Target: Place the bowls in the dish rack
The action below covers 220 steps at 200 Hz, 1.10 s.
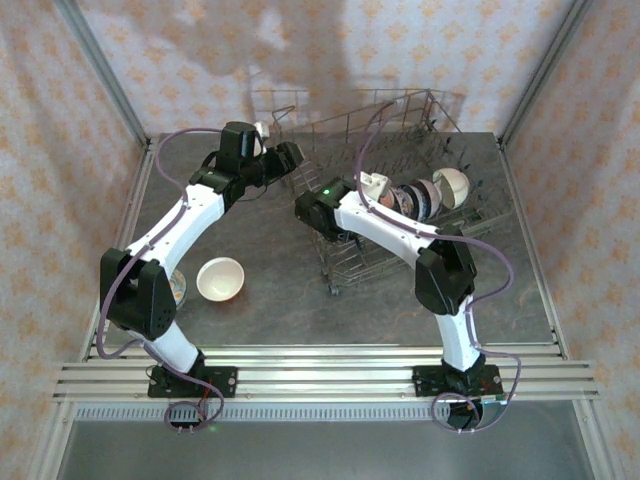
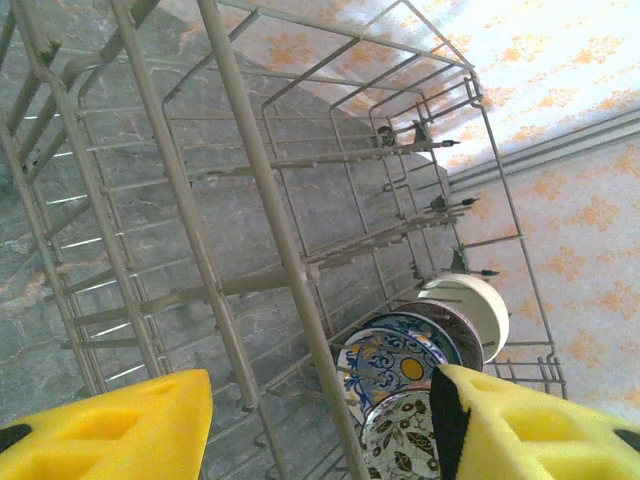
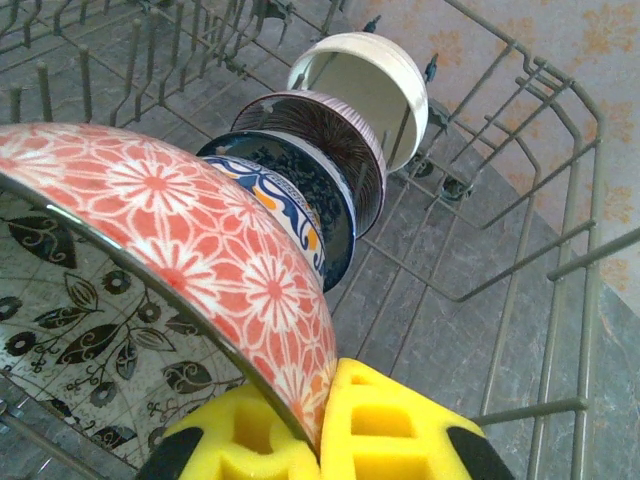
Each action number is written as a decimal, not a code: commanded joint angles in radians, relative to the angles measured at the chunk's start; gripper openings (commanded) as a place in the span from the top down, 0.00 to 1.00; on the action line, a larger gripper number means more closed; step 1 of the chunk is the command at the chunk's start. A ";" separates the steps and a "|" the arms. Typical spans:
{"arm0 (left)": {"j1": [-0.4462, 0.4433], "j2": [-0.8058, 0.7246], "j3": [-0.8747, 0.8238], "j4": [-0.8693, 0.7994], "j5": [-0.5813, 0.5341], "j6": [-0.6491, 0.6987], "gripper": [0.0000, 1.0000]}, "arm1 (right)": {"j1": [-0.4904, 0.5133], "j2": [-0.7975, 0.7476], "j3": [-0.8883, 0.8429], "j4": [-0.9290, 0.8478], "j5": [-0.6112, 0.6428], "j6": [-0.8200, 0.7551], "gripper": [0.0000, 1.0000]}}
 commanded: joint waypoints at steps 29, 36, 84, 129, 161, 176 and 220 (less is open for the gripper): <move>0.003 0.028 0.028 -0.026 0.033 -0.004 0.40 | -0.043 0.024 -0.085 -0.248 0.023 0.107 1.00; 0.001 0.027 0.027 -0.028 0.032 -0.004 0.40 | -0.043 0.026 -0.092 -0.248 0.021 0.115 1.00; 0.000 0.026 0.022 -0.030 0.038 -0.003 0.40 | -0.046 0.031 -0.137 -0.248 0.000 0.172 1.00; -0.001 0.028 0.012 -0.022 0.046 -0.011 0.41 | -0.048 0.067 -0.154 -0.248 -0.005 0.197 1.00; -0.001 0.029 0.004 -0.014 0.050 -0.015 0.41 | -0.053 0.088 -0.162 -0.248 -0.007 0.205 1.00; -0.001 0.030 0.004 -0.013 0.054 -0.015 0.41 | -0.053 0.098 -0.151 -0.248 -0.001 0.194 1.00; 0.000 0.036 0.005 -0.016 0.066 -0.015 0.41 | -0.051 0.080 -0.104 -0.248 0.040 0.152 1.00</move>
